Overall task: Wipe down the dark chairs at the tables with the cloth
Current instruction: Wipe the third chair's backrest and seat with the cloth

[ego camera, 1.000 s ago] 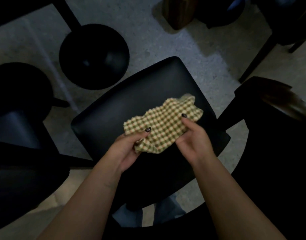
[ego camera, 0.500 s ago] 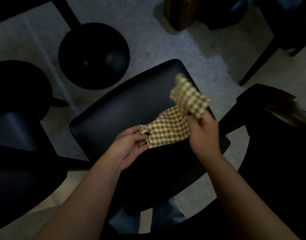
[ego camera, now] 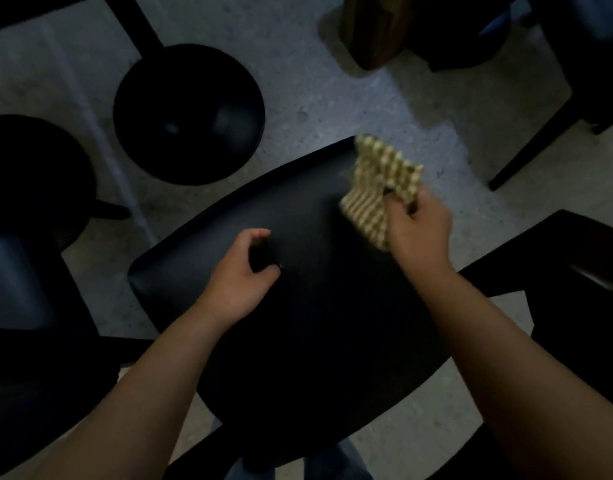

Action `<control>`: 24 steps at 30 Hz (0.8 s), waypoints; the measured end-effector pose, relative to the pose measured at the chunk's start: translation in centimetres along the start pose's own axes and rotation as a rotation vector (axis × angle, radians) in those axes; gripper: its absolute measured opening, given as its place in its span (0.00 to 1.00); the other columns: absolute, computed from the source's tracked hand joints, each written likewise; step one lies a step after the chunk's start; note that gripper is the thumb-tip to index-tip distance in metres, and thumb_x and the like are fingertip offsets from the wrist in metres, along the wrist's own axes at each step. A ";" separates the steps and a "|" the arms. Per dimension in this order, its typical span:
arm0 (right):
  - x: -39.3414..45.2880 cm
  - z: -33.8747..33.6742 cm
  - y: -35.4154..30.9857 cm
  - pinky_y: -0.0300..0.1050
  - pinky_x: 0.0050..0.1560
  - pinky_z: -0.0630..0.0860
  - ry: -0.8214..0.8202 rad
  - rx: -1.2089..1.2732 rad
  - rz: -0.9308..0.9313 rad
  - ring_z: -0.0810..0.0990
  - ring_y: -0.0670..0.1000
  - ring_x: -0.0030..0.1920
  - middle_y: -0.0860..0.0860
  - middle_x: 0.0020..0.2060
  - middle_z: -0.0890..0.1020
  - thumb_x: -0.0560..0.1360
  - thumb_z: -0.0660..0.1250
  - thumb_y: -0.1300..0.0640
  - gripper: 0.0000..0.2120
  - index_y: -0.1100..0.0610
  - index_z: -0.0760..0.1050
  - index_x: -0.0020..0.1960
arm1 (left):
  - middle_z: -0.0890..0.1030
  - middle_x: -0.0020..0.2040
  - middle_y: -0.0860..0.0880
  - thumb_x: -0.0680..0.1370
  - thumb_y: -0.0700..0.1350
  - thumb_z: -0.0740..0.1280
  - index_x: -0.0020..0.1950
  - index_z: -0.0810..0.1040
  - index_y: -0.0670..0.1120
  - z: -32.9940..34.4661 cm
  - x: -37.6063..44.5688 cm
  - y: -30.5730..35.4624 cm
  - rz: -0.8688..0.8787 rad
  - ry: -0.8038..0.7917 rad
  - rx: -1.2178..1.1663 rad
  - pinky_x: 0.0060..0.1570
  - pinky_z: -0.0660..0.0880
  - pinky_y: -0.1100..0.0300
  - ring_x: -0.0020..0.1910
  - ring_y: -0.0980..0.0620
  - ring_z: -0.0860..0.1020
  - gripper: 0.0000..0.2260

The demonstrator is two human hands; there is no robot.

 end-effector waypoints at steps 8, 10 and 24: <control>4.2 5.8 0.6 0.48 0.65 0.70 -0.374 -0.320 -0.382 0.73 0.55 0.64 0.57 0.62 0.77 0.75 0.68 0.48 0.23 0.60 0.75 0.65 | 0.28 0.76 0.57 0.70 0.58 0.74 0.76 0.42 0.68 -0.7 2.6 -5.3 0.021 -0.154 0.878 0.66 0.47 0.24 0.73 0.41 0.26 0.48; 4.3 7.7 1.6 0.50 0.71 0.64 -0.414 -0.390 -0.382 0.65 0.55 0.71 0.56 0.70 0.69 0.77 0.64 0.46 0.26 0.56 0.69 0.71 | 0.27 0.76 0.56 0.70 0.57 0.74 0.76 0.40 0.68 -0.7 2.8 -5.7 0.035 -0.142 0.897 0.65 0.49 0.24 0.73 0.40 0.26 0.48; 3.4 13.5 3.9 0.58 0.76 0.45 -0.465 -0.820 -0.637 0.48 0.56 0.77 0.57 0.77 0.55 0.81 0.48 0.52 0.26 0.60 0.52 0.77 | 0.31 0.76 0.56 0.70 0.54 0.76 0.79 0.43 0.57 -1.6 1.8 -7.3 0.161 -0.026 0.692 0.71 0.39 0.36 0.74 0.55 0.27 0.50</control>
Point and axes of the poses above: each hand's wrist, its own x-axis towards the middle knuckle, its own z-axis out of the palm, y = z × x, the point moved 6 cm from there along x, towards the middle knuckle
